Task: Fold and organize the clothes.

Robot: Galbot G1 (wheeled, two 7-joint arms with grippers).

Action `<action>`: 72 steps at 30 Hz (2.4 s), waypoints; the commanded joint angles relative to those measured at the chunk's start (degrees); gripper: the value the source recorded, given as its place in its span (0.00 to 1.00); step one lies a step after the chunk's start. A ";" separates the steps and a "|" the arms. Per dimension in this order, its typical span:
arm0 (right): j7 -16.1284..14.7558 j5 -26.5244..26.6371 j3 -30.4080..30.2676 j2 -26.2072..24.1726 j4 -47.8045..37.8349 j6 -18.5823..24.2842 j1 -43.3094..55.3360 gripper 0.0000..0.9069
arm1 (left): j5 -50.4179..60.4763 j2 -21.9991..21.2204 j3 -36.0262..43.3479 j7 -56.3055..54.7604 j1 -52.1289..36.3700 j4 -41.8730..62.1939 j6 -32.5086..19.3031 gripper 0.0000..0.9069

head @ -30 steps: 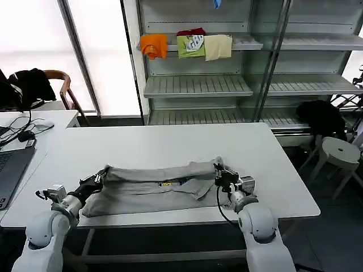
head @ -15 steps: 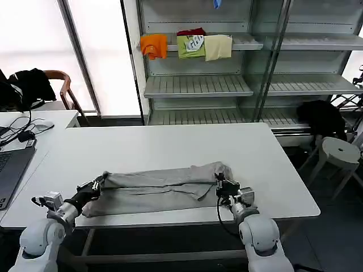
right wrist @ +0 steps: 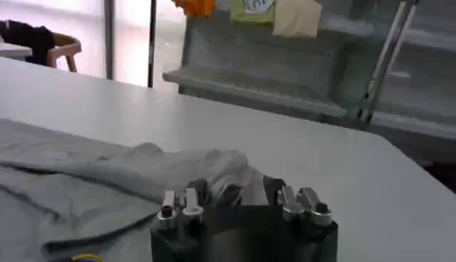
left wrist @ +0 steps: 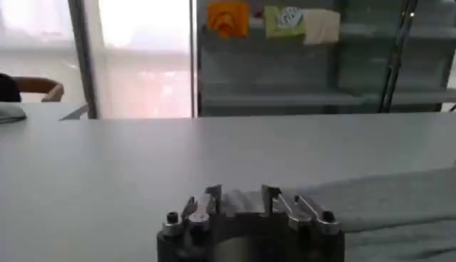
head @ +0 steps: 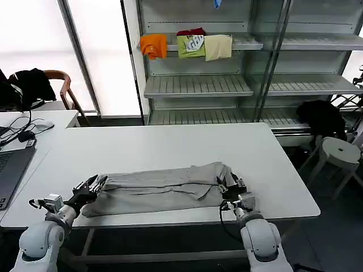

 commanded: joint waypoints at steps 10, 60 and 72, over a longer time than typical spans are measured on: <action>2.92 7.28 4.55 -1.87 4.15 1.08 -0.90 1.00 | -0.49 -3.78 -0.44 -12.56 4.25 -5.35 -1.57 1.00; 7.73 25.09 8.99 -2.36 6.61 2.89 3.74 1.00 | 20.33 -1.14 -9.59 -6.90 0.79 -5.22 -4.75 0.00; 7.62 25.34 8.77 -2.83 4.62 3.57 3.82 1.00 | 26.38 15.12 -16.12 2.06 -5.45 -2.19 -4.52 0.00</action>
